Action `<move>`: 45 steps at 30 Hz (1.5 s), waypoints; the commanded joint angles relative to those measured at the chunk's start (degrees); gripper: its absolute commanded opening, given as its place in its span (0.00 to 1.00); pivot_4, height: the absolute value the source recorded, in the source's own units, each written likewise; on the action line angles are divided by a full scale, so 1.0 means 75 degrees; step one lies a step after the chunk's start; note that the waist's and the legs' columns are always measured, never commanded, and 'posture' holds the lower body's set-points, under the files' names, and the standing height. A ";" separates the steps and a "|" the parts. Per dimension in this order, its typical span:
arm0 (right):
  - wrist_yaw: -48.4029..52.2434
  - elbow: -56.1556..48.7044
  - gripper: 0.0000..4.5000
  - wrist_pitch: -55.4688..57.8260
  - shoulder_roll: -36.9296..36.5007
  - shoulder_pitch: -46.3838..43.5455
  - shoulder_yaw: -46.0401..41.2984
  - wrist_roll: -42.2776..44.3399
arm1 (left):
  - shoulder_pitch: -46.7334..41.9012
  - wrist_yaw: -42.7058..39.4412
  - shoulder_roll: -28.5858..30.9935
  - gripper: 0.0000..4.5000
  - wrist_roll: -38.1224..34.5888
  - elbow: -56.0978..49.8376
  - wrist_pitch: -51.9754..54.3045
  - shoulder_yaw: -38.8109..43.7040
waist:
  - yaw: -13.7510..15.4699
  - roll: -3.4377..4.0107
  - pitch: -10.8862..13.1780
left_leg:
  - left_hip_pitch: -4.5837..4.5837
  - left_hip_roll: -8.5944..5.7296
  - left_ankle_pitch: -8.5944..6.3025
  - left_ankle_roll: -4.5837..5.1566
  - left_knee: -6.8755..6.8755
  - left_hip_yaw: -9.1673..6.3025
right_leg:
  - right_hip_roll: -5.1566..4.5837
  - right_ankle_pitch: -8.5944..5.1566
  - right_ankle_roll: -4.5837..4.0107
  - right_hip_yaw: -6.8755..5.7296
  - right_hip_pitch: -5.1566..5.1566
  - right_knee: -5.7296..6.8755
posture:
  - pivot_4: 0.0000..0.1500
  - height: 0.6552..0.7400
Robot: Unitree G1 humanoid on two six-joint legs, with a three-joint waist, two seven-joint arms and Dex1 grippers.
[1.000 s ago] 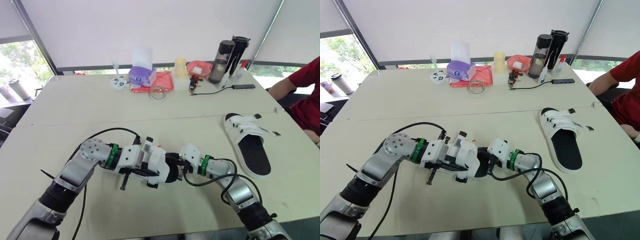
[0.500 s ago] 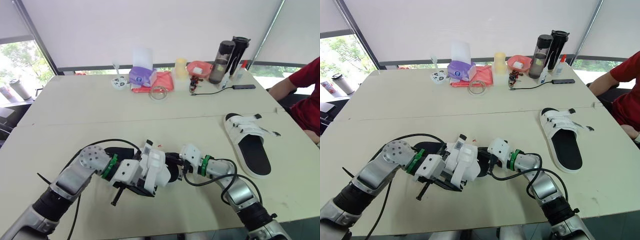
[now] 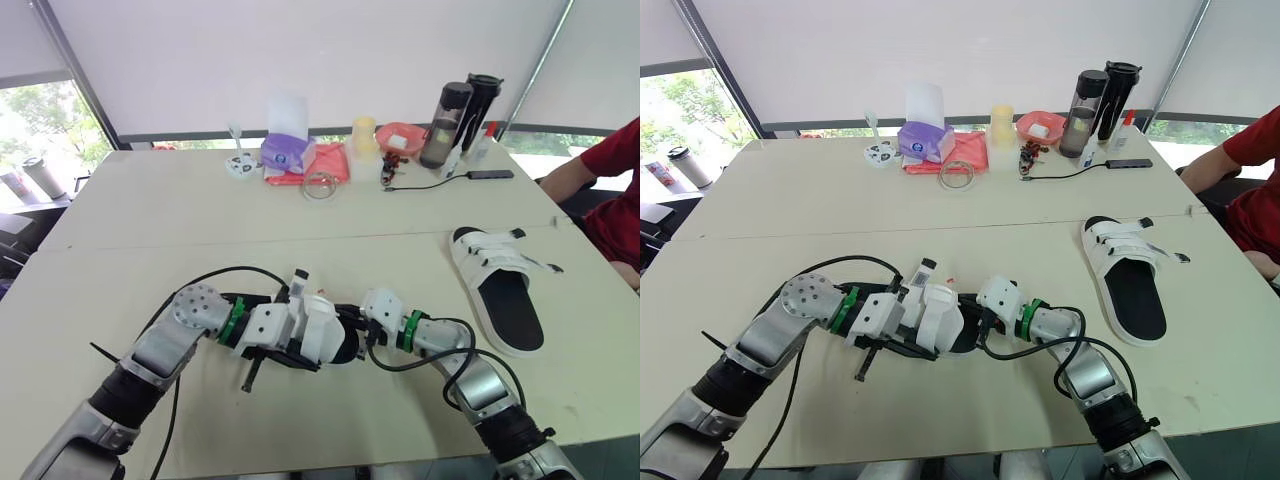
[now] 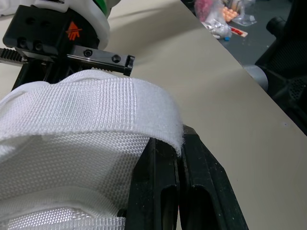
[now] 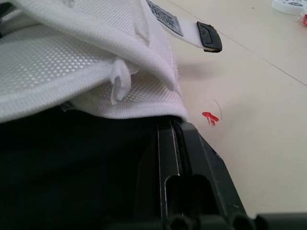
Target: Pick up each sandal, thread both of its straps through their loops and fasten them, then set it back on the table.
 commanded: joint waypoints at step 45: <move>0.0342 0.0734 0.00 0.0417 -0.0090 0.0235 0.0457 -0.0357 | 0.2299 0.2038 0.0817 0.91 -0.1376 -0.1870 0.3006 0.1172 | -0.0150 0.0004 0.0010 | -0.0013 0.0002 -0.0015 -0.0023 -0.0019 0.0000 | -0.0004 -0.0001 -0.0004 0.0006 -0.0019 -0.0012 | 1.00 1.00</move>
